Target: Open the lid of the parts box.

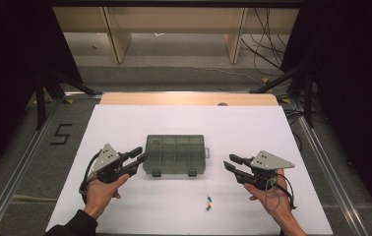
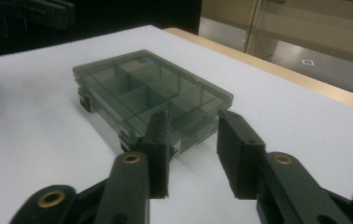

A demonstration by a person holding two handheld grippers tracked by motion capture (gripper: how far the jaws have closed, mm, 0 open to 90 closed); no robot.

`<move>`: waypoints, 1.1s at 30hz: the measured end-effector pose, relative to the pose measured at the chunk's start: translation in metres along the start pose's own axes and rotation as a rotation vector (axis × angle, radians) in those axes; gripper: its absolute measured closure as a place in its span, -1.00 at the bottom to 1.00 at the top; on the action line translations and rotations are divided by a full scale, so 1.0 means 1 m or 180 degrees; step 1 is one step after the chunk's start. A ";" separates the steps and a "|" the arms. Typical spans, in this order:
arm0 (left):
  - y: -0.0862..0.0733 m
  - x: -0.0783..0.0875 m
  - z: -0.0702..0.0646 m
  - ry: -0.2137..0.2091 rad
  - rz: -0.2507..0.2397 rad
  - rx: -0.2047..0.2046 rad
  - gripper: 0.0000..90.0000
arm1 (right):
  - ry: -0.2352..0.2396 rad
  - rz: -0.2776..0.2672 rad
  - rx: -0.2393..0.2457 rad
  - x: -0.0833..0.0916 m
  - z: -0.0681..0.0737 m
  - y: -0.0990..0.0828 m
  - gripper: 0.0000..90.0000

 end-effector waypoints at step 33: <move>-0.052 -0.022 0.031 -0.0145 0.0828 -0.0087 1.00 | 0.0386 0.0863 0.0633 -0.070 -0.002 -0.031 1.00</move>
Point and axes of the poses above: each handheld gripper's, and its own axes: x roughly backward along the jaws, y roughly out of its top, z roughly to its left, the point moved 9 cm from there along -x, roughly forward along the jaws, and after that the axes turned 5 degrees about -x, right-handed, at the moved point
